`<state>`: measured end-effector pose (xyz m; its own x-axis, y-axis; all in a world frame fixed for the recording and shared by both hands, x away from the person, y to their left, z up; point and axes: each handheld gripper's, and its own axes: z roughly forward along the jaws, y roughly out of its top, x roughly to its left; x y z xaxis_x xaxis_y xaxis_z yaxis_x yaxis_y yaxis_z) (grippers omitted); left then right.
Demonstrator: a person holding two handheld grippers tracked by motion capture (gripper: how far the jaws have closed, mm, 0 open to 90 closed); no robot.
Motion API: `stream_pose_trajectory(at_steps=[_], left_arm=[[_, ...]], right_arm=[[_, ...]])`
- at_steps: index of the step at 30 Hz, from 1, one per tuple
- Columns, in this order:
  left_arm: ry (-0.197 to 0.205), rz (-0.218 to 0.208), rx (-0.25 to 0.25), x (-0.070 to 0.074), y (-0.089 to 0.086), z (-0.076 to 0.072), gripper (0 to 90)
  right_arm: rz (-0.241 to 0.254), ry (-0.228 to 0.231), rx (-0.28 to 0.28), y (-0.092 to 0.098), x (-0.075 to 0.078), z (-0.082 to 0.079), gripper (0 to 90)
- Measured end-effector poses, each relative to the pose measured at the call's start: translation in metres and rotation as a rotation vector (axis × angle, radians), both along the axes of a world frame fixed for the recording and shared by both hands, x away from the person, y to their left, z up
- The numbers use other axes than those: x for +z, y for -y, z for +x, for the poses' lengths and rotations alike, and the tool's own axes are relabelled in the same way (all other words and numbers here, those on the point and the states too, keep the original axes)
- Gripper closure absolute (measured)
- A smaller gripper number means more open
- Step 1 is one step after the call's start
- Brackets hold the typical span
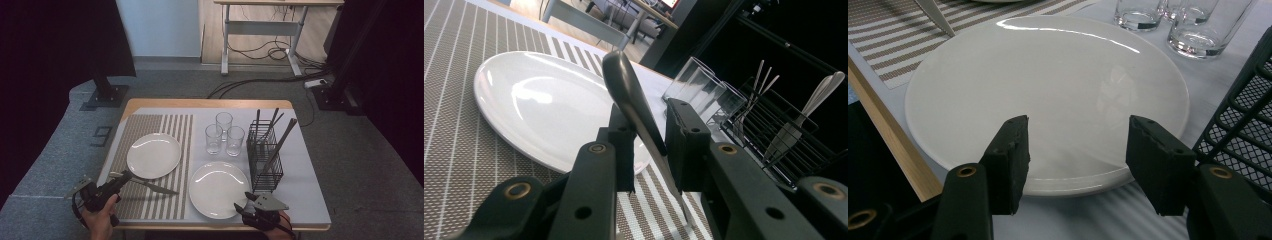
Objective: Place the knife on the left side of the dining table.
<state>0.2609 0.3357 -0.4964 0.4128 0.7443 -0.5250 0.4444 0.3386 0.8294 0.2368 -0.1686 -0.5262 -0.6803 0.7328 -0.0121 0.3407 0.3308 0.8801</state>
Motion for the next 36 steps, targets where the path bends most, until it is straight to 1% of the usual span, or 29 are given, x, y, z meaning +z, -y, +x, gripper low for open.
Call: stream_pose_trajectory(at_steps=[3, 13, 17, 20, 27, 31, 36], left_arm=[[-0.007, 0.014, 0.003, -0.0004, -0.0013, 0.0002, 73.9], [-0.019, 0.006, 0.011, -0.0054, -0.0043, 0.0006, 73.4], [-0.027, 0.005, 0.004, -0.0073, -0.0067, 0.0004, 73.2], [-0.026, 0.001, 0.004, -0.008, -0.0071, 0.0006, 72.8], [-0.032, 0.012, 0.0, -0.0087, -0.0082, 0.0015, 70.4], [-0.034, 0.009, 0.001, -0.0091, -0.0096, 0.0019, 69.4], [-0.04, 0.024, 0.006, -0.0094, -0.0107, 0.0024, 68.1]], right_arm=[[0.0, 0.0, 0.0, 0.0001, 0.0, 0.0001, 42.9], [0.0, -0.002, -0.001, 0.0, -0.0001, 0.0, 42.9], [-0.001, -0.001, -0.001, 0.0003, 0.0, 0.0001, 42.9], [-0.001, 0.0, 0.0, 0.0004, 0.0001, 0.0001, 42.9], [-0.001, 0.001, 0.001, 0.0003, 0.0, 0.0001, 42.9], [-0.003, 0.001, 0.001, 0.0, 0.0001, -0.0002, 42.9], [-0.003, 0.001, 0.001, -0.0001, 0.0001, -0.0002, 42.9]])
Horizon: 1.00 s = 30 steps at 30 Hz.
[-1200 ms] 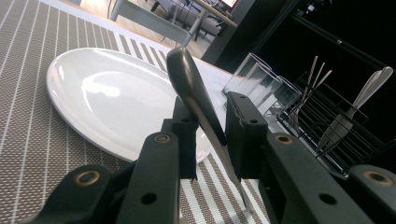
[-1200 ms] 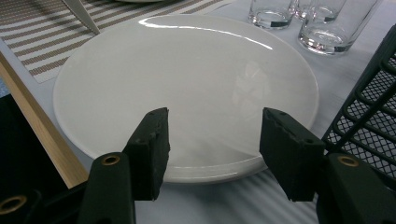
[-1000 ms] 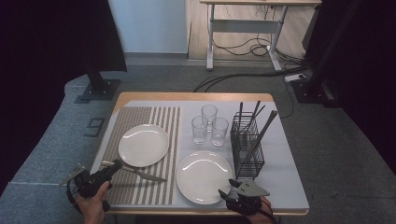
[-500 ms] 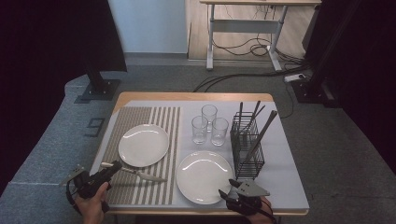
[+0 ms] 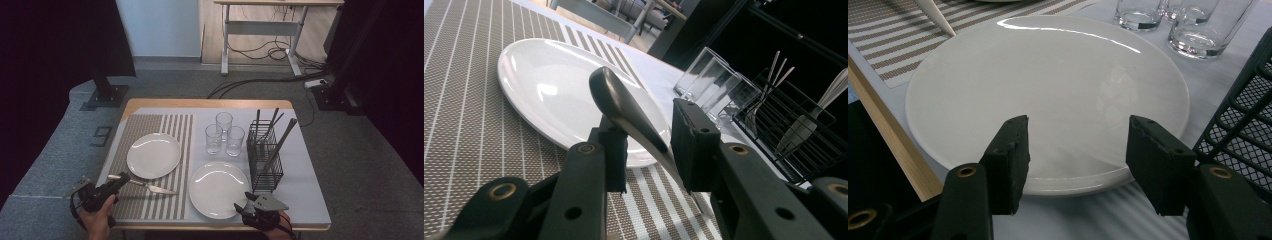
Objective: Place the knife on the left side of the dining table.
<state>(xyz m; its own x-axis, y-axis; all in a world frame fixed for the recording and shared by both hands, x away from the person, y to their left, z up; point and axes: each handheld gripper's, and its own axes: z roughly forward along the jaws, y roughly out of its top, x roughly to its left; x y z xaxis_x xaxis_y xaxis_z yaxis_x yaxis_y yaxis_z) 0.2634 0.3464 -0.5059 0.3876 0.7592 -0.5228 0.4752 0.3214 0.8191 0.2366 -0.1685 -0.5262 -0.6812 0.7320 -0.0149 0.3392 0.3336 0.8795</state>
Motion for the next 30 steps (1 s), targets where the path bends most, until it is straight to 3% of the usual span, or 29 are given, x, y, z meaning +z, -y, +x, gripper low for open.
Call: stream_pose_trajectory(at_steps=[13, 30], left_arm=[[-0.015, -0.004, 0.001, -0.003, -0.004, 0.001, 65.5], [-0.001, -0.021, 0.009, -0.003, -0.012, -0.001, 63.7]], right_arm=[[0.0, 0.001, 0.0, 0.0, 0.0, 0.0, 42.9], [-0.002, -0.002, 0.002, 0.0, 0.0, 0.0, 42.9]])
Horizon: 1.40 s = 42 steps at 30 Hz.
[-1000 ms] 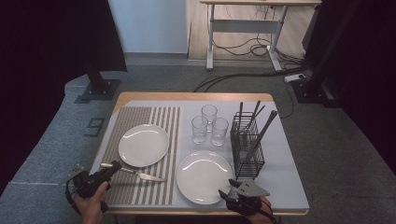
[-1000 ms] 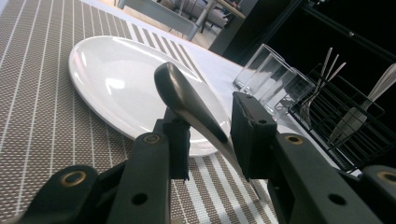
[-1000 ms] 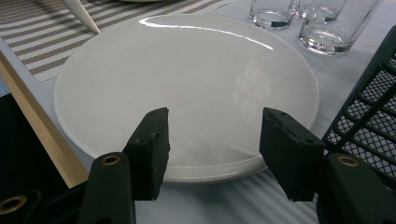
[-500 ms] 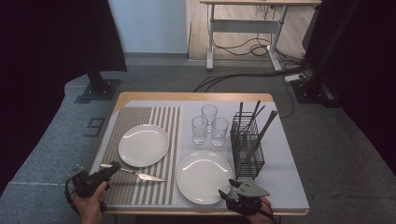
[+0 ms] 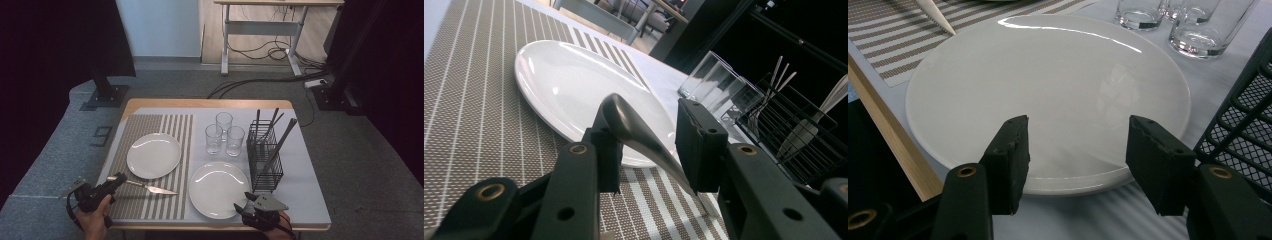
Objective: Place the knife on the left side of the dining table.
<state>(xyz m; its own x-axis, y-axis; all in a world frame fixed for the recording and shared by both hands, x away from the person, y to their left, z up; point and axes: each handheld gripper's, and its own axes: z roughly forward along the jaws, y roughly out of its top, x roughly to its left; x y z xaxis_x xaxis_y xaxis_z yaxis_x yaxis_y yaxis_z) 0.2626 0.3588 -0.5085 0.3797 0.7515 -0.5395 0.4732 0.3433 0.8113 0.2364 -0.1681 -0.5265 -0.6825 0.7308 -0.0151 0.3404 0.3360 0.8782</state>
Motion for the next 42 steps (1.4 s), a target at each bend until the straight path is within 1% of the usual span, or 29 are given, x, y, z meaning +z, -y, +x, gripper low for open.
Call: stream_pose_trajectory(at_steps=[3, 8, 15, 17, 29, 34, 37, 42], left_arm=[[-0.002, -0.006, 0.005, -0.0002, -0.0013, -0.0002, 64.8], [-0.006, 0.0, 0.006, -0.0004, -0.0025, -0.0003, 67.7], [0.0, 0.009, 0.012, -0.0013, -0.0021, -0.0007, 67.6], [-0.005, 0.019, 0.013, -0.002, -0.0025, -0.0009, 67.5], [-0.017, 0.004, 0.009, -0.0045, -0.0057, -0.0044, 68.8], [-0.028, 0.004, 0.004, -0.0068, -0.0083, -0.0068, 68.1], [-0.023, 0.008, 0.005, -0.0061, -0.0077, -0.0067, 68.0], [-0.031, 0.009, 0.008, -0.008, -0.0089, -0.0062, 67.4]], right_arm=[[0.001, -0.001, -0.002, 0.0003, 0.0, 0.0002, 42.9], [-0.001, 0.0, 0.0, -0.0002, -0.0002, 0.0002, 42.9], [0.001, -0.001, -0.001, 0.0002, 0.0, 0.0001, 42.9], [0.001, -0.001, -0.001, 0.0001, 0.0, 0.0, 42.9], [0.0, 0.004, 0.0, 0.0009, 0.0001, 0.0002, 42.9], [-0.001, 0.002, -0.001, 0.0008, 0.0001, 0.0002, 42.9], [-0.002, 0.001, 0.001, 0.0003, 0.0, -0.0001, 42.9], [-0.001, 0.001, -0.002, 0.0008, 0.0, 0.0003, 42.9]])
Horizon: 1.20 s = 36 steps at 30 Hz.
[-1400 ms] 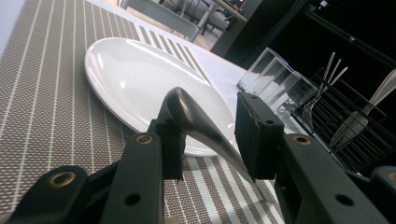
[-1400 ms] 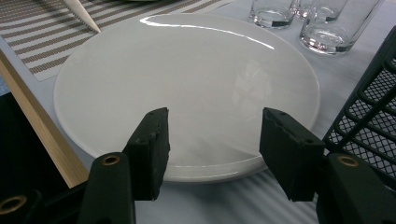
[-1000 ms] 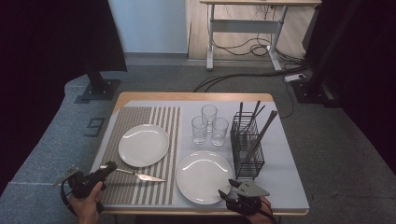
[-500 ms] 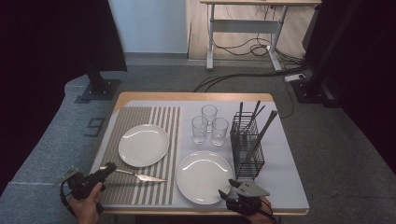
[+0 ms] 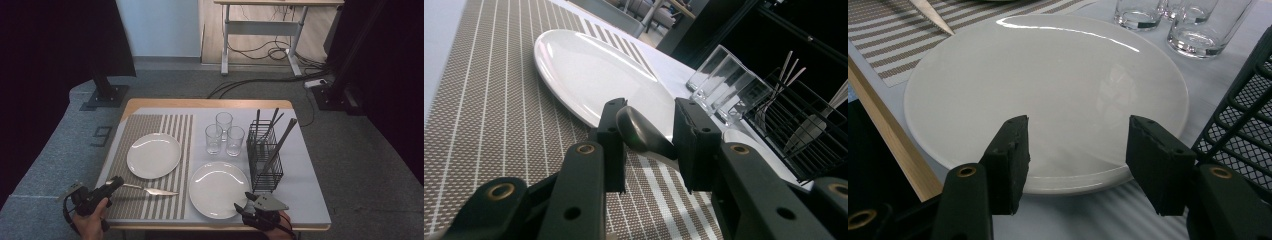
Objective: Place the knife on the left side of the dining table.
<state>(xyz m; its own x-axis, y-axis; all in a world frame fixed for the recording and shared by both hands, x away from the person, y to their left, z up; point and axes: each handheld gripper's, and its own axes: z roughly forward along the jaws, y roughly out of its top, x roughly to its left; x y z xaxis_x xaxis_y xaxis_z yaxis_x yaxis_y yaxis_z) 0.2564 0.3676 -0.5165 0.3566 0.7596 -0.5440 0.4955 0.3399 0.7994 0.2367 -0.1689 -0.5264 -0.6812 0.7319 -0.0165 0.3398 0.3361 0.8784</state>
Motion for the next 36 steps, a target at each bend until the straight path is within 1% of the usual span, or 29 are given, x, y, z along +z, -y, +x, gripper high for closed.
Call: stream_pose_trajectory(at_steps=[9, 12, 18, 22, 27, 36], left_arm=[[-0.016, -0.013, -0.002, -0.003, -0.003, 0.0, 66.7], [-0.027, -0.01, -0.009, -0.005, -0.005, -0.002, 66.1], [-0.033, -0.011, -0.008, -0.007, -0.006, -0.002, 65.8], [-0.049, -0.014, -0.003, -0.01, -0.008, -0.001, 65.0], [-0.046, -0.01, 0.0, -0.009, -0.008, -0.001, 64.9], [-0.057, -0.001, 0.004, -0.011, -0.009, 0.0, 64.1]], right_arm=[[-0.002, 0.0, 0.001, 0.0, 0.0, 0.0, 42.9], [-0.003, 0.0, 0.001, 0.0, 0.0, 0.0, 42.9], [-0.006, 0.0, 0.005, -0.001, 0.0, 0.0, 42.8], [-0.007, -0.001, 0.003, -0.001, 0.0, 0.0, 42.8], [-0.006, 0.001, 0.003, 0.0, 0.0, 0.0, 42.8], [-0.007, -0.001, 0.003, 0.0, 0.0, 0.0, 42.8]])
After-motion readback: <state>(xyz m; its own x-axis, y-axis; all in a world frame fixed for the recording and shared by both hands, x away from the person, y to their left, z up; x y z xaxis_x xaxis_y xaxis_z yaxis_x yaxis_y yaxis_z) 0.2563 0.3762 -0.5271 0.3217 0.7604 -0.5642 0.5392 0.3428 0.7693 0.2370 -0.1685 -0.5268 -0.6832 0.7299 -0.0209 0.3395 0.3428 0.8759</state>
